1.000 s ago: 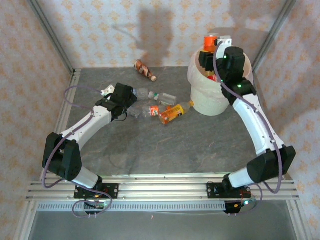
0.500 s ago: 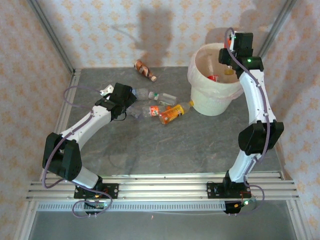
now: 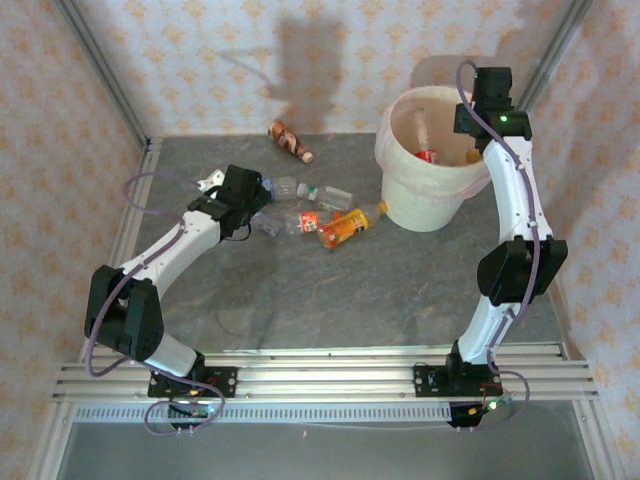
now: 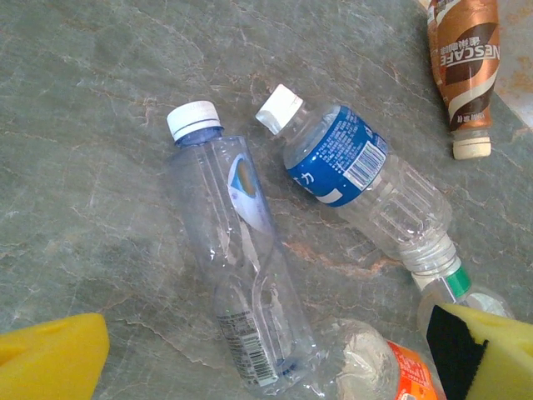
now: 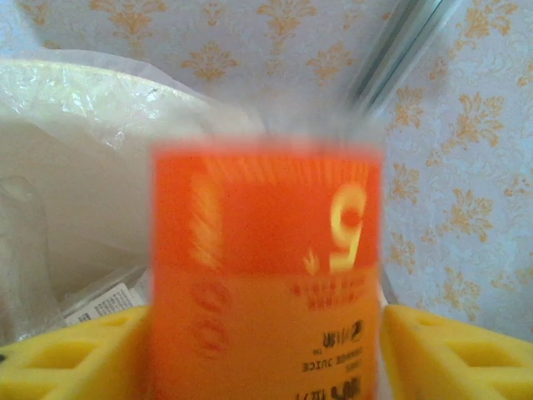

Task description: Put the plastic bottles in the bin

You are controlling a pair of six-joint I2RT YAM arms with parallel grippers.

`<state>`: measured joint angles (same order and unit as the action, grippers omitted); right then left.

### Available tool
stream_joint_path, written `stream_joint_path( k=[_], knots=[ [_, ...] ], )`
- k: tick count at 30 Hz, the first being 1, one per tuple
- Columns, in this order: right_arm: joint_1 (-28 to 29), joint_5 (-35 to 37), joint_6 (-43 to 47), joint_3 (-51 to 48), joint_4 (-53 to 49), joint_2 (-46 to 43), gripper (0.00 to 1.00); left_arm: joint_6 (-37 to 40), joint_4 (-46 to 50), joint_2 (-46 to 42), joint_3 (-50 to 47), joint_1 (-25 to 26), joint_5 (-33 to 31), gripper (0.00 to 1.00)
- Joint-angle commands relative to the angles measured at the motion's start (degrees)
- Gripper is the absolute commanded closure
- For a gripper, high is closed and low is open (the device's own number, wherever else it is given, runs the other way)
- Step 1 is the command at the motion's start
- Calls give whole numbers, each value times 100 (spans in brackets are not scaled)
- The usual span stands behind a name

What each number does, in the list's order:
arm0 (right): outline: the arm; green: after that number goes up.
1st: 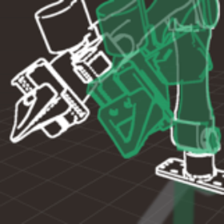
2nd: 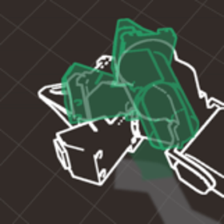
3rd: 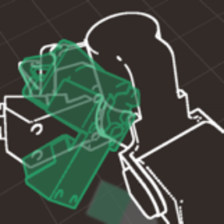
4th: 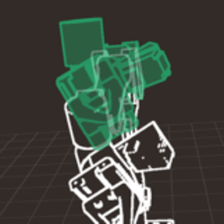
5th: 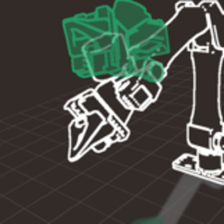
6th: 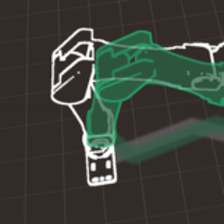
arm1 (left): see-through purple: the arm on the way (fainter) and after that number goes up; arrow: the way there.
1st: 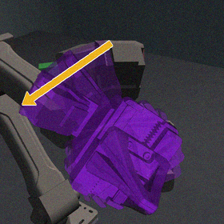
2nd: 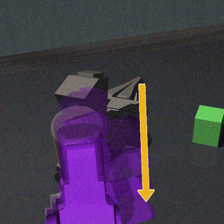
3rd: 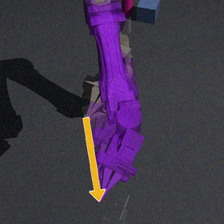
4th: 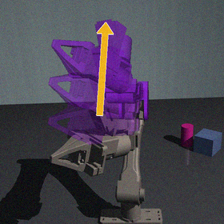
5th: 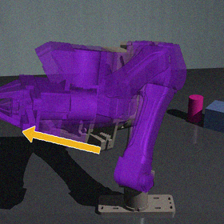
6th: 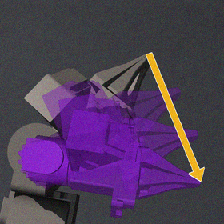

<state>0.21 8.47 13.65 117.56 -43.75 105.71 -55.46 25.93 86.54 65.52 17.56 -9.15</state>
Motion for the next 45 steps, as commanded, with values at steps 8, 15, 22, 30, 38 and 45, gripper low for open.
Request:
stream_joint_path(
  k=[8,15,22,30,38,45],
  knots=[
    [-1,236,-69,-478,407,-660,13,-18,-68,36,-105,-51,52,0],
    [2,310,-650,-1099,940,-1328,1,6,-142,237,9,-70,248,0],
    [2,-541,-961,-1985,1457,-2262,1,-149,-202,522,75,-279,452,0],
    [6,-2147,-1270,-3218,2176,-3386,1,-150,-141,759,229,-488,470,0],
    [45,-2347,-1344,-3732,2044,-3760,1,90,128,1540,833,-742,532,0],
    [44,-2289,-1426,-4050,1929,-4002,1,94,72,2118,1227,-917,632,3]
  ],
)
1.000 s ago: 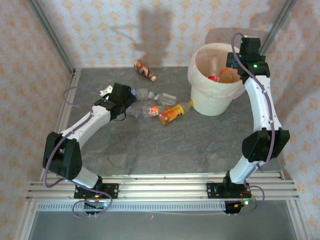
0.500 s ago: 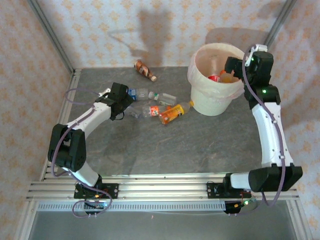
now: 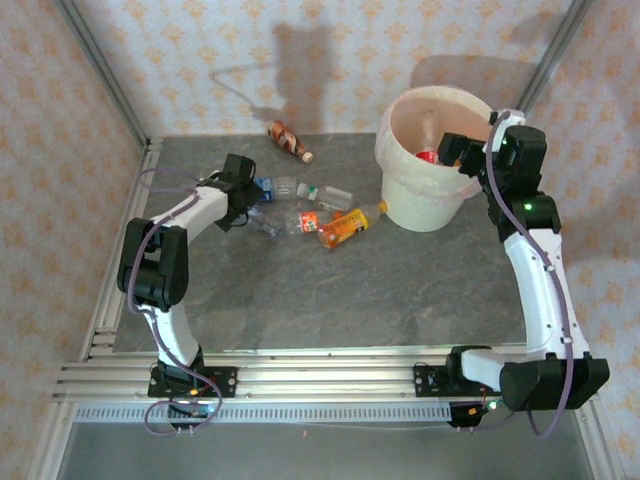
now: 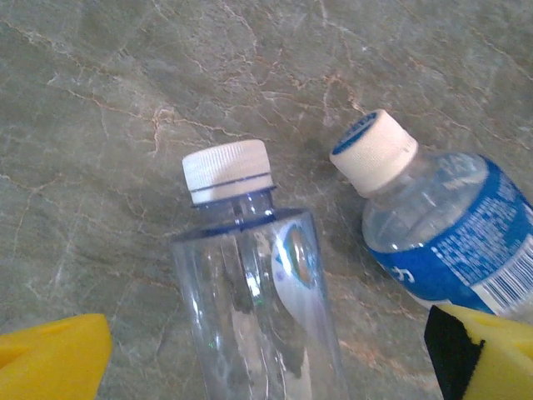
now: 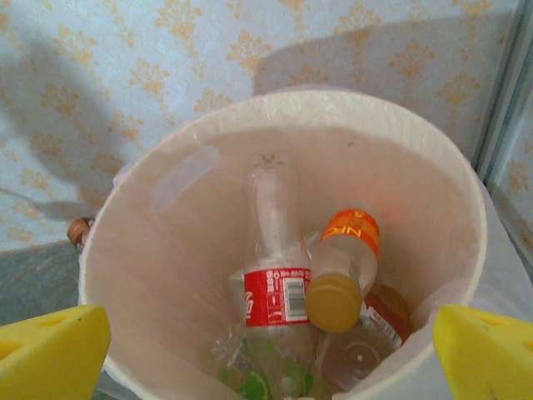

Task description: Put the plastic bottles in the bin

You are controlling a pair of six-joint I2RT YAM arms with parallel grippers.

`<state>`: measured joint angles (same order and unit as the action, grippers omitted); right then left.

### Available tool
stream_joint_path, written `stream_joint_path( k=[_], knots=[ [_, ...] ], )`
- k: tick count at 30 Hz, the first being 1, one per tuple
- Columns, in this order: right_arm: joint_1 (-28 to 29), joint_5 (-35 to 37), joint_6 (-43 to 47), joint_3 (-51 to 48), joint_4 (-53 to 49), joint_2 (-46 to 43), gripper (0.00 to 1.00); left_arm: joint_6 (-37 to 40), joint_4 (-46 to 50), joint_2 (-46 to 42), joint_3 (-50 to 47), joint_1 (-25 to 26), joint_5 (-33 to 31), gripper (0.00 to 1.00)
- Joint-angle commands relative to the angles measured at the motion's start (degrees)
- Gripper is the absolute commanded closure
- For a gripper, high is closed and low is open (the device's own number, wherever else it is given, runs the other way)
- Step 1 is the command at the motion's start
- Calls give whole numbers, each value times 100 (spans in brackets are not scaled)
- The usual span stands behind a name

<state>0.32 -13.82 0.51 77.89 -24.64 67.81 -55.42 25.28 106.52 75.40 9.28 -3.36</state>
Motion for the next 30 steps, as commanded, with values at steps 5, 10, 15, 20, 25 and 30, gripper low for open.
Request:
stream_joint_path(
  k=[5,10,15,20,25,30],
  knots=[
    [37,37,-94,-160,48,-310,1,4,184,590,570,-145,119,5],
    [31,110,-34,-147,-13,-339,1,-201,151,791,587,-182,161,10],
    [30,189,-38,-176,-49,-333,1,-337,-293,824,163,-198,324,17],
    [37,148,-46,-170,-87,-295,1,-299,-361,933,-13,-207,384,24],
    [30,160,-124,-264,78,-304,1,-167,-703,894,-248,-207,574,36],
    [32,161,-267,-242,134,-270,1,58,-751,764,-328,-207,525,49]
  ],
)
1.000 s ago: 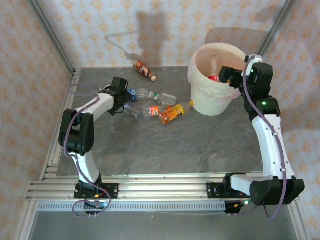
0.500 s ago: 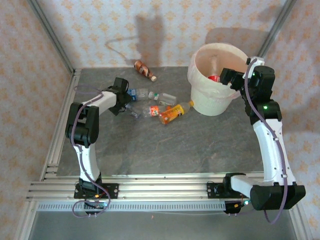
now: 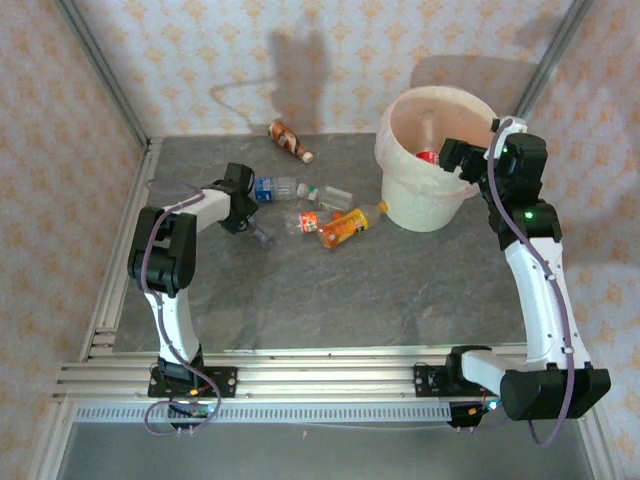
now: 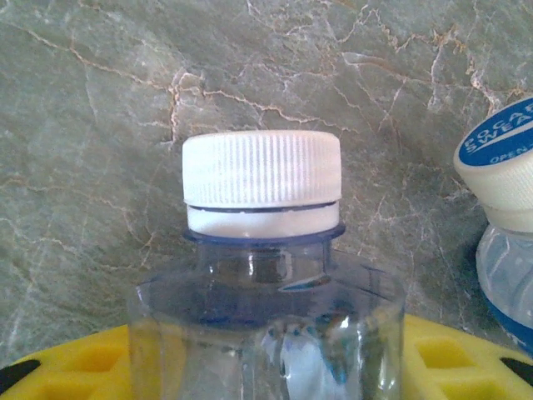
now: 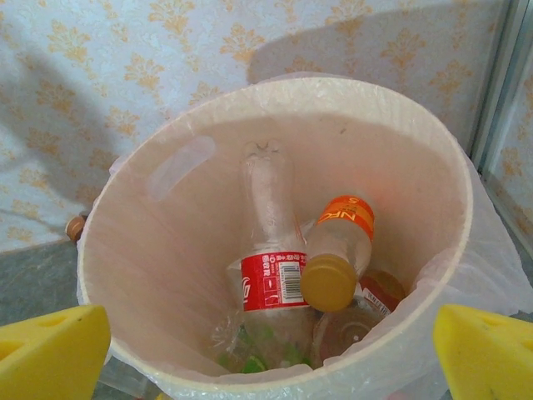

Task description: Put the plastic bottles in the bin

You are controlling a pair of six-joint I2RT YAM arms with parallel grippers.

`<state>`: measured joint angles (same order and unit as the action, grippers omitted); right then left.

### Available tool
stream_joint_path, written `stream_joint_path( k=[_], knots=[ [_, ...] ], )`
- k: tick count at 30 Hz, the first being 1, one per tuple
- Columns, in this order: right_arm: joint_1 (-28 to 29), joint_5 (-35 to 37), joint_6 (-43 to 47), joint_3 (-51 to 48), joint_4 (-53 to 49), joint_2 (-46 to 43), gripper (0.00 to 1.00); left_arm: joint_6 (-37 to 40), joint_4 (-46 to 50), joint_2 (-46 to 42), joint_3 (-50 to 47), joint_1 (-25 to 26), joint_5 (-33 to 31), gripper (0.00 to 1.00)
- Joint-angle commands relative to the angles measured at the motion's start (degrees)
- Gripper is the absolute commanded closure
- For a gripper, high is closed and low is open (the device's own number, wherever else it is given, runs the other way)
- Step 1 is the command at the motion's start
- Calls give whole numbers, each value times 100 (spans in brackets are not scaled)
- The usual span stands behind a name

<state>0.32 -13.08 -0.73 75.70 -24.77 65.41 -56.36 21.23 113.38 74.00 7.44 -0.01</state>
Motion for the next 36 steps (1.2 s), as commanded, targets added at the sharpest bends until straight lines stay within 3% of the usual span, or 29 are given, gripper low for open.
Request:
stream_joint_path(
  k=[1,8,16,23,30,36],
  knots=[
    [30,57,-146,-28,155,-36,1,215,-401,46,-214,-21,213,51],
    [54,-307,-113,-125,289,-81,1,537,-647,-360,-422,-22,318,60],
    [341,-991,53,-243,527,-160,1,905,-795,-1443,-645,126,471,65],
    [1086,-1324,99,-467,967,-25,1,1560,-857,-2333,-313,729,435,67],
    [1667,-1778,-218,-354,1287,583,1,2216,-1160,-2687,401,1478,1038,69],
    [2055,-2571,-541,-340,1668,982,1,2242,-1579,-2782,701,1827,1596,69]
  ],
)
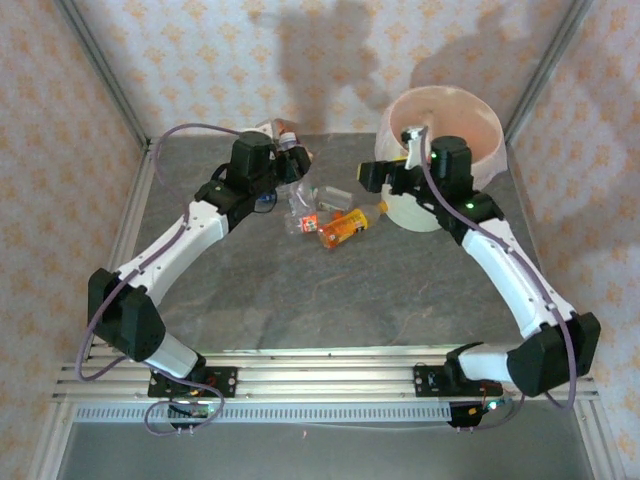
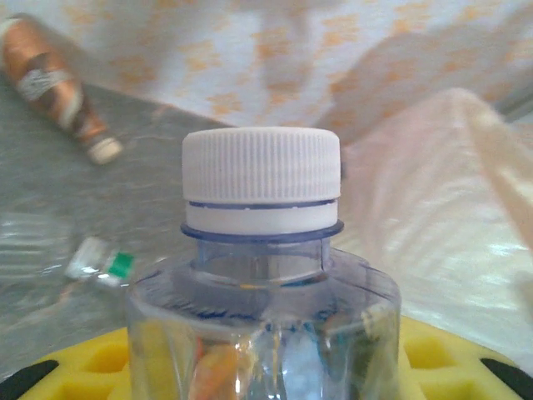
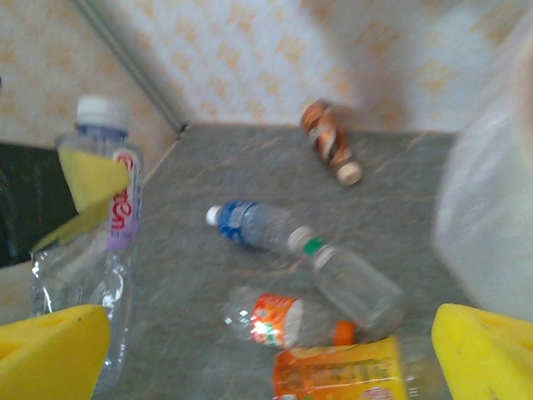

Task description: Put the plastic bottles in the bin

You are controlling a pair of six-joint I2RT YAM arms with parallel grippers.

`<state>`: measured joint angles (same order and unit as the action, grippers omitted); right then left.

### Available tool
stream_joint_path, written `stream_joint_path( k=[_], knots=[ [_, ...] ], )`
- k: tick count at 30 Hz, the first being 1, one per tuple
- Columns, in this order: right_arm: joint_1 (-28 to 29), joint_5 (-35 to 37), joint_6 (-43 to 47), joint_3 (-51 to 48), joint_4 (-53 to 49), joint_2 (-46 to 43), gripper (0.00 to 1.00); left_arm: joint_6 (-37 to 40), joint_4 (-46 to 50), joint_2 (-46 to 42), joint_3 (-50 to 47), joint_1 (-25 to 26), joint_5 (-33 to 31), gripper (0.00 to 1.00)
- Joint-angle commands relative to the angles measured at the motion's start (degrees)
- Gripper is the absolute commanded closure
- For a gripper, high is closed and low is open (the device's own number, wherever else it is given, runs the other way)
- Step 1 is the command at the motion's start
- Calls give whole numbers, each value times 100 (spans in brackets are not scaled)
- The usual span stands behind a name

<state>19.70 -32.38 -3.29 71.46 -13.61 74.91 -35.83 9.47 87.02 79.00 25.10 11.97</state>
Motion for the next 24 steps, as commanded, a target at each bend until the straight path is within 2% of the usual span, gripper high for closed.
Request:
stream_joint_path(
  k=[1,3,7,12,18,20,24],
  knots=[
    [153,-870,-421,63,680,96,1,153,-477,-157,208,92,452,69],
    [266,-1351,-612,139,785,266,1,86,-685,-176,253,184,554,68],
    [511,-1446,-668,244,860,484,1,178,-892,-202,373,386,698,68],
    [677,-2367,-1054,263,1458,773,1,178,-986,-162,400,521,621,68],
    [842,-2795,-941,94,1698,790,1,24,-1108,-41,360,522,375,68],
    [856,-2664,-825,-12,1686,698,1,-18,-1143,9,385,520,368,67],
    [853,-1931,-901,-38,1483,710,1,-113,-1232,133,497,522,603,67]
  ],
)
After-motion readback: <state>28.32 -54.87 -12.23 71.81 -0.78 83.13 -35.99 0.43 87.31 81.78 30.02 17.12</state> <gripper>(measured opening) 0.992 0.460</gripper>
